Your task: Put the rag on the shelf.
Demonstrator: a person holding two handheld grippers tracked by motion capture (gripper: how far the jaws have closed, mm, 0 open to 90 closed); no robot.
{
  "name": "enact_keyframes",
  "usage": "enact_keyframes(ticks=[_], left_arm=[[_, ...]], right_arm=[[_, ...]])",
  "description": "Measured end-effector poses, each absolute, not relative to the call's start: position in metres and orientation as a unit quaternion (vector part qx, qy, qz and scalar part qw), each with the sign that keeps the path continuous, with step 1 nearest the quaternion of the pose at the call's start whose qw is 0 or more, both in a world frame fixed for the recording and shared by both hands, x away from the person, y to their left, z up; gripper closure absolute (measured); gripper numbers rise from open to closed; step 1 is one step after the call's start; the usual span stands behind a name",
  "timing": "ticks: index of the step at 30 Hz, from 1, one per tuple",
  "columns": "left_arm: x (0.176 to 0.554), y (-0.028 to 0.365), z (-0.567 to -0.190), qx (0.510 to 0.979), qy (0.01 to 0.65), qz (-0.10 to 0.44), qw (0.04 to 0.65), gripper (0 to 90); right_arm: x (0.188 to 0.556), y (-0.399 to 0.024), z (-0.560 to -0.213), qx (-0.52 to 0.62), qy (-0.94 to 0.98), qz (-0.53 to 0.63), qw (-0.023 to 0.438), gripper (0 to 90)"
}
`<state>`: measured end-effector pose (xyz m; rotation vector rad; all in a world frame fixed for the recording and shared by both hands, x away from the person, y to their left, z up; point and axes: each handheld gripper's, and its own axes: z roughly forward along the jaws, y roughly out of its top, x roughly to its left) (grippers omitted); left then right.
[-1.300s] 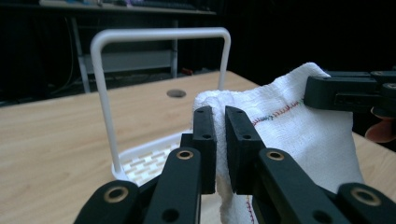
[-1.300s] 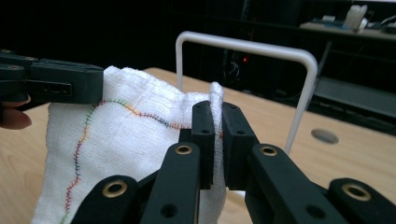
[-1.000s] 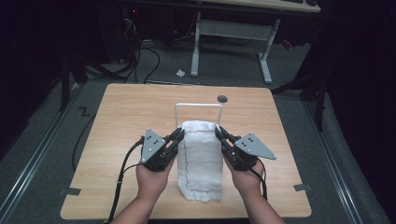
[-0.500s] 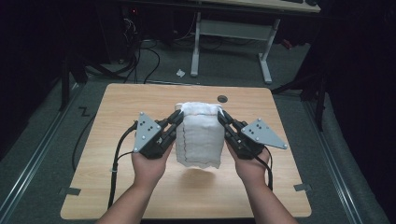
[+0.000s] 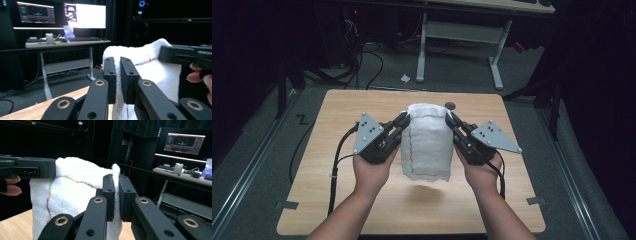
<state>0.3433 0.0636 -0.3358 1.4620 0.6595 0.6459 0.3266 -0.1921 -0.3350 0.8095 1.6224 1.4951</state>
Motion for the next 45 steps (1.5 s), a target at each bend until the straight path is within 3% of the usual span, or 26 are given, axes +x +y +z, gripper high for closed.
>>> enact_keyframes(ticks=[18,25,33,36,42,45], left_arm=[[0.421,0.049,-0.3,0.668,0.311,0.31,0.601,84.3],[0.448,0.043,-0.289,0.669,0.319,0.326,0.587,84.2],[0.484,0.042,-0.293,0.673,0.354,0.294,0.579,84.2],[0.497,0.043,-0.295,0.677,0.362,0.283,0.575,84.0],[0.508,0.039,-0.291,0.679,0.358,0.291,0.571,84.0],[0.516,0.039,-0.293,0.678,0.353,0.281,0.58,83.9]], right_arm=[[0.386,-0.196,-0.3,0.339,0.634,0.574,0.392,85.4],[0.424,-0.201,-0.299,0.363,0.631,0.578,0.369,85.4],[0.451,-0.198,-0.303,0.377,0.637,0.566,0.362,85.4],[0.466,-0.202,-0.305,0.391,0.632,0.582,0.33,85.3],[0.485,-0.203,-0.307,0.392,0.637,0.572,0.337,85.3],[0.496,-0.208,-0.309,0.403,0.635,0.578,0.317,85.3]])
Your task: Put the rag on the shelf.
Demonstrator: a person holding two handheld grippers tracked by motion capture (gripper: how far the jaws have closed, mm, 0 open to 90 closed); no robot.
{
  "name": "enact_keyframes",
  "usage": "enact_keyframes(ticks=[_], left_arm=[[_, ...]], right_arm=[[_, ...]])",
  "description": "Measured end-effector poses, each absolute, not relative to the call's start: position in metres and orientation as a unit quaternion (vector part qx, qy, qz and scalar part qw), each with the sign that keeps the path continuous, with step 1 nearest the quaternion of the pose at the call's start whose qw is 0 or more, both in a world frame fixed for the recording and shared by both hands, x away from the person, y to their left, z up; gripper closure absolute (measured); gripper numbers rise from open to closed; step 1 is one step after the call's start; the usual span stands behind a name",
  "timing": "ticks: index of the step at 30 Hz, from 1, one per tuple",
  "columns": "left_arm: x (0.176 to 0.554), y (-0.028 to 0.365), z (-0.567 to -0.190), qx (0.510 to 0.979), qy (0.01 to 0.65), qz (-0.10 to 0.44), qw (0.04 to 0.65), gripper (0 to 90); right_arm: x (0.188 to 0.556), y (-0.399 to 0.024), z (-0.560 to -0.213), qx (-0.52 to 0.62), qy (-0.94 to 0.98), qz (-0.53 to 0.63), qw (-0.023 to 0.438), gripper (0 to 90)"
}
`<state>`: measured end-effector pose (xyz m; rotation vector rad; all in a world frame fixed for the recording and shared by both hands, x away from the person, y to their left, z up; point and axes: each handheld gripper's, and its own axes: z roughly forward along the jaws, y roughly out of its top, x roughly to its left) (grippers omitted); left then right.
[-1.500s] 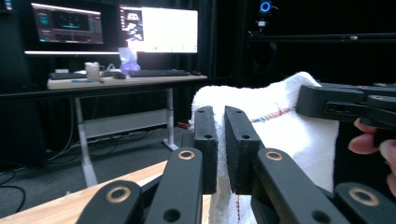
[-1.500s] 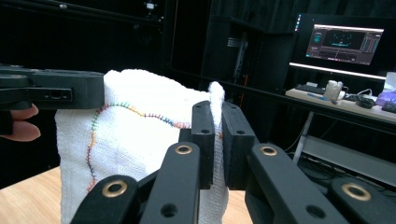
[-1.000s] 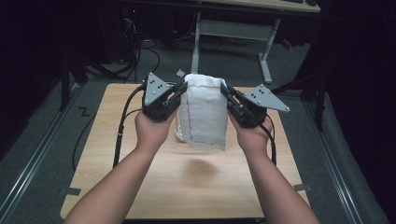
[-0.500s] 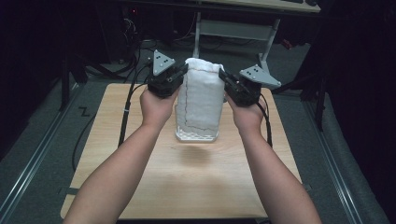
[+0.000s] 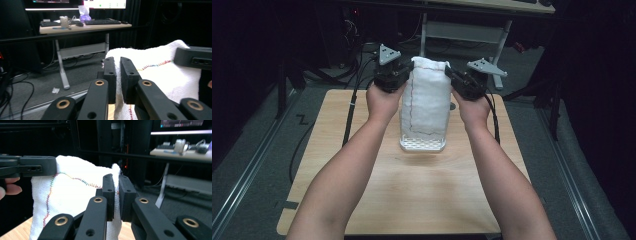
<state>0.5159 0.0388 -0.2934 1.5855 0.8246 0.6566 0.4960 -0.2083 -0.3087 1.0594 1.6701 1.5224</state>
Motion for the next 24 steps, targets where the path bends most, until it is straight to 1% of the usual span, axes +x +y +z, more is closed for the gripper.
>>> enact_keyframes(ticks=[3,9,12,14,16,20,21,23,24], left_arm=[[0.527,0.04,-0.3,0.677,0.368,0.259,0.582,83.9],[0.545,0.035,-0.319,0.692,0.382,0.264,0.553,83.7],[0.552,0.037,-0.33,0.699,0.392,0.251,0.543,83.7],[0.555,0.04,-0.339,0.702,0.398,0.243,0.539,83.6],[0.558,0.042,-0.347,0.707,0.405,0.236,0.529,83.5],[0.56,0.045,-0.359,0.708,0.419,0.231,0.519,82.1],[0.56,0.046,-0.362,0.705,0.426,0.231,0.518,80.3],[0.561,0.05,-0.363,0.698,0.433,0.222,0.525,72.0],[0.562,0.052,-0.364,0.697,0.434,0.208,0.531,66.1]], right_arm=[[0.506,-0.213,-0.311,0.412,0.637,0.579,0.298,85.1],[0.521,-0.208,-0.324,0.414,0.654,0.55,0.313,85.0],[0.534,-0.208,-0.334,0.423,0.671,0.533,0.294,85.0],[0.543,-0.209,-0.341,0.432,0.682,0.523,0.273,84.4],[0.547,-0.207,-0.344,0.433,0.688,0.517,0.266,84.3],[0.549,-0.199,-0.35,0.429,0.702,0.499,0.272,83.7],[0.55,-0.198,-0.352,0.43,0.702,0.499,0.27,82.6],[0.553,-0.195,-0.355,0.435,0.705,0.498,0.256,69.8],[0.554,-0.194,-0.356,0.439,0.705,0.494,0.255,66.6]])
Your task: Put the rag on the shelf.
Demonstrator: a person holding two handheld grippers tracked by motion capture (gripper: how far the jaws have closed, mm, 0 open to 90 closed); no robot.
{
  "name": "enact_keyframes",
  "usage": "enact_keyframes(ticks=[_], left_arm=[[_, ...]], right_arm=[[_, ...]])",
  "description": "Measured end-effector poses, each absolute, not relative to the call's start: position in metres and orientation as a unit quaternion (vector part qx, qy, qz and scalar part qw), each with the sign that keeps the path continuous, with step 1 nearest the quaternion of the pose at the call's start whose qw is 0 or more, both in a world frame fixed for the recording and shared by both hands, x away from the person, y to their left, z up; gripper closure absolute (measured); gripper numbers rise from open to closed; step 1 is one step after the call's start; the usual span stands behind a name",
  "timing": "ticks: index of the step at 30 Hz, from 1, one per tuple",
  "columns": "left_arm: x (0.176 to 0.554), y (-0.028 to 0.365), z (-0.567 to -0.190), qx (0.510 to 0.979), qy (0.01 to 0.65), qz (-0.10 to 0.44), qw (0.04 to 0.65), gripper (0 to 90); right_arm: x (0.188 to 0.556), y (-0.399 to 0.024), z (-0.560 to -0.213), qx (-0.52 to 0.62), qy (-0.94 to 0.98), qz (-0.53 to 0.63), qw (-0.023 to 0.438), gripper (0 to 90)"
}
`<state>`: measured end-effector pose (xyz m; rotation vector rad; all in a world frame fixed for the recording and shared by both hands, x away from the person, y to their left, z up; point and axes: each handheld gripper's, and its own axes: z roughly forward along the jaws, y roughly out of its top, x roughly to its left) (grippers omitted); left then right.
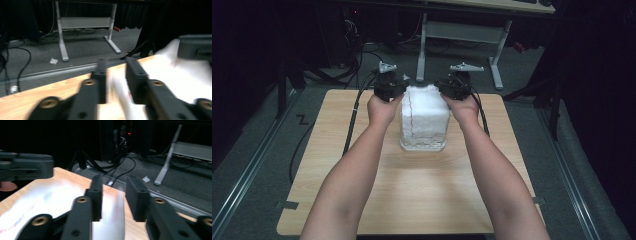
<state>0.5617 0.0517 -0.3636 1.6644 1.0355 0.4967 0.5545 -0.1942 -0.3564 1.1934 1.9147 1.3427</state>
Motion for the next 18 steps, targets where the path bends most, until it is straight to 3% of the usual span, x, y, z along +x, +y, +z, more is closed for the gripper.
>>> enact_keyframes(ticks=[10,18], left_arm=[[0.547,0.059,-0.359,0.705,0.412,0.209,0.537,56.3],[0.533,0.068,-0.353,0.703,0.404,0.226,0.54,53.6]], right_arm=[[0.547,-0.191,-0.355,0.43,0.715,0.472,0.286,52.9],[0.537,-0.204,-0.357,0.437,0.714,0.467,0.284,50.9]])
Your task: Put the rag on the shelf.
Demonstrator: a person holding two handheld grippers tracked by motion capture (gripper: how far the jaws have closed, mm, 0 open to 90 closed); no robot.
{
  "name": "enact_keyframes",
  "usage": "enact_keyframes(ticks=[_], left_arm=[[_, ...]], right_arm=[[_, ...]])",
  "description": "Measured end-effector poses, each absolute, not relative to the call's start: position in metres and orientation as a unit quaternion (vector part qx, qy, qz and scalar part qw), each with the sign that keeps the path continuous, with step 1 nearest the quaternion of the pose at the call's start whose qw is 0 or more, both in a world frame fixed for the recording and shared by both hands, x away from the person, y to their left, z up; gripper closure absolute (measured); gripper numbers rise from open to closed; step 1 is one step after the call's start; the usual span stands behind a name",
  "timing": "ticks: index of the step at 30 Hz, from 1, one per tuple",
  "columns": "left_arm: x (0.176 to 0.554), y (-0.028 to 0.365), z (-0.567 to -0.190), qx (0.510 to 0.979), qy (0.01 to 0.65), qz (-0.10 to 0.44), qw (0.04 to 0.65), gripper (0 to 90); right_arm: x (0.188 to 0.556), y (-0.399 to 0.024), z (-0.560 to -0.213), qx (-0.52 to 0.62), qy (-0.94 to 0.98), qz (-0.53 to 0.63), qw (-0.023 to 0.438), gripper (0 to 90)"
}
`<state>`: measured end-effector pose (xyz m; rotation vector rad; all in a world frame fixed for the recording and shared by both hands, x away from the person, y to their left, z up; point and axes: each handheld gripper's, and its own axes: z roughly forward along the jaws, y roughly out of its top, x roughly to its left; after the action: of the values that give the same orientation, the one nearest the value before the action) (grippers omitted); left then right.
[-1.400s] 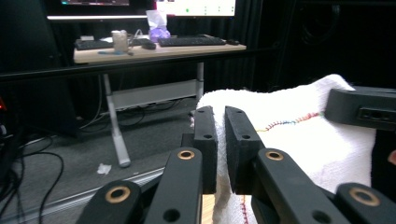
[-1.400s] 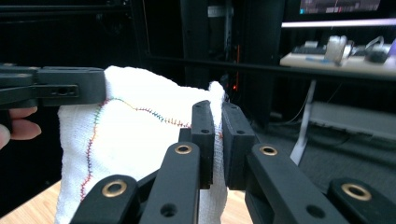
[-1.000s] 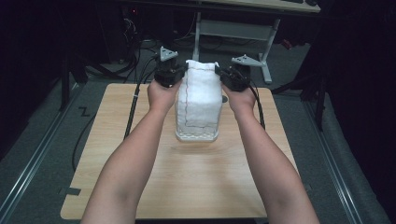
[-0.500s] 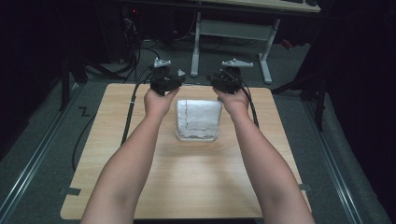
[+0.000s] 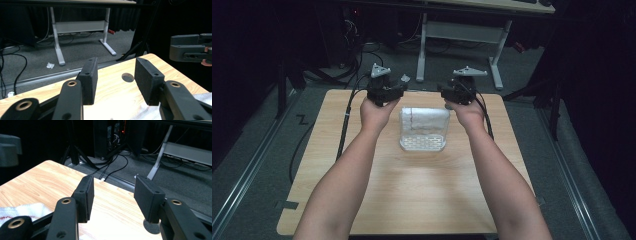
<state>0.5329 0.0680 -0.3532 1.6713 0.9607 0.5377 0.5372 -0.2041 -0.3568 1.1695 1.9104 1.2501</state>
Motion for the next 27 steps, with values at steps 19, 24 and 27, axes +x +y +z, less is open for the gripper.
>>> enact_keyframes(ticks=[19,24,27], left_arm=[[0.488,0.122,-0.37,0.707,0.394,0.266,0.523,47.2],[0.476,0.129,-0.377,0.723,0.393,0.266,0.501,45.7],[0.461,0.128,-0.388,0.73,0.387,0.262,0.499,44.7]], right_arm=[[0.491,-0.255,-0.377,0.443,0.709,0.46,0.301,47.1],[0.476,-0.258,-0.381,0.432,0.716,0.445,0.32,46.8],[0.463,-0.259,-0.384,0.423,0.716,0.44,0.338,47.4]])
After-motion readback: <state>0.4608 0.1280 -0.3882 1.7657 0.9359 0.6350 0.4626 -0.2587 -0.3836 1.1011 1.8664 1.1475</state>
